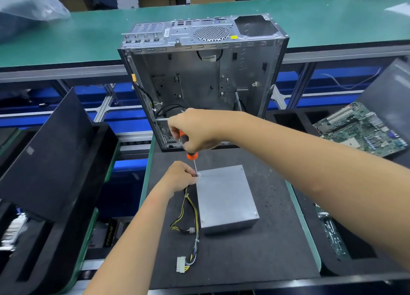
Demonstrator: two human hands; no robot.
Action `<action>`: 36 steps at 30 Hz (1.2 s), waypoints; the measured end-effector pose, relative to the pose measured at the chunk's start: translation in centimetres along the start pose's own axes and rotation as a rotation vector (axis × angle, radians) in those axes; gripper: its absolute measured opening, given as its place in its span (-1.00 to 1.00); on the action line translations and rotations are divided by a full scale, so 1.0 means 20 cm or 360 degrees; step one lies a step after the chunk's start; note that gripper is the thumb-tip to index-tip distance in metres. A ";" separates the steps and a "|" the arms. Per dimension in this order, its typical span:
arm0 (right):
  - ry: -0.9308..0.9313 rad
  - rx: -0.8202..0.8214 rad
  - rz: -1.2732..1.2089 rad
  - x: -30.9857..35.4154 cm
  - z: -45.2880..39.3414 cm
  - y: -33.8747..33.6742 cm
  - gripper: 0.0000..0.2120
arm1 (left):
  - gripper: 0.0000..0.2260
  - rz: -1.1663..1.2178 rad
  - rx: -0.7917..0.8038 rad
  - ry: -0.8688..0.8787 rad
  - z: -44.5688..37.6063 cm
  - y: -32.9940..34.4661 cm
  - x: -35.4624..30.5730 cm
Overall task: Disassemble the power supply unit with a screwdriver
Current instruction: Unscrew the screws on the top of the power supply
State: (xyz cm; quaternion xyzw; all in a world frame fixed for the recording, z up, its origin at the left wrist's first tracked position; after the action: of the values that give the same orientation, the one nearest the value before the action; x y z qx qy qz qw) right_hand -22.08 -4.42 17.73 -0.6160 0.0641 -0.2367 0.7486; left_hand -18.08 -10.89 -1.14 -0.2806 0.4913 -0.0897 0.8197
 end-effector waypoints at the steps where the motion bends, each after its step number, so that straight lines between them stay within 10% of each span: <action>1: -0.0008 0.0034 -0.0034 0.00 0.01 0.00 -0.82 | -0.93 0.0006 -0.0002 -0.0003 0.00 0.00 0.00; 20: 0.0277 -0.0079 0.0077 -0.10 -0.02 0.00 -0.64 | -0.88 0.0041 0.0014 -0.0028 0.01 0.00 0.01; 24: 0.0107 -0.0058 0.0036 -0.05 -0.02 -0.01 -0.93 | -0.89 0.0054 0.0006 -0.0038 0.01 0.00 0.01; 33: 0.0251 -0.0084 0.0201 -0.08 0.00 0.00 -0.65 | -0.89 0.0050 0.0016 -0.0026 0.01 0.00 0.01; 36: 0.0062 -0.0056 -0.0014 -0.04 0.02 -0.02 -0.93 | -0.86 0.0046 0.0009 -0.0012 0.00 0.00 0.01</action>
State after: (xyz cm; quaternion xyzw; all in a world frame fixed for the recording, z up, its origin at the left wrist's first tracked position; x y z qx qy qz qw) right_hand -22.80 -3.78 18.01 -0.6245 0.0801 -0.2508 0.7353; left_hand -17.93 -10.93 -1.34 -0.2715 0.4920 -0.0781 0.8235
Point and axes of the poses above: each hand's wrist, its own z-axis away from the middle knuckle, its own y-axis out of the palm, x = y × z, the point moved 7 cm from there along -z, towards the middle knuckle, and after that the axes turned 5 degrees about y, right-handed, at the moved point
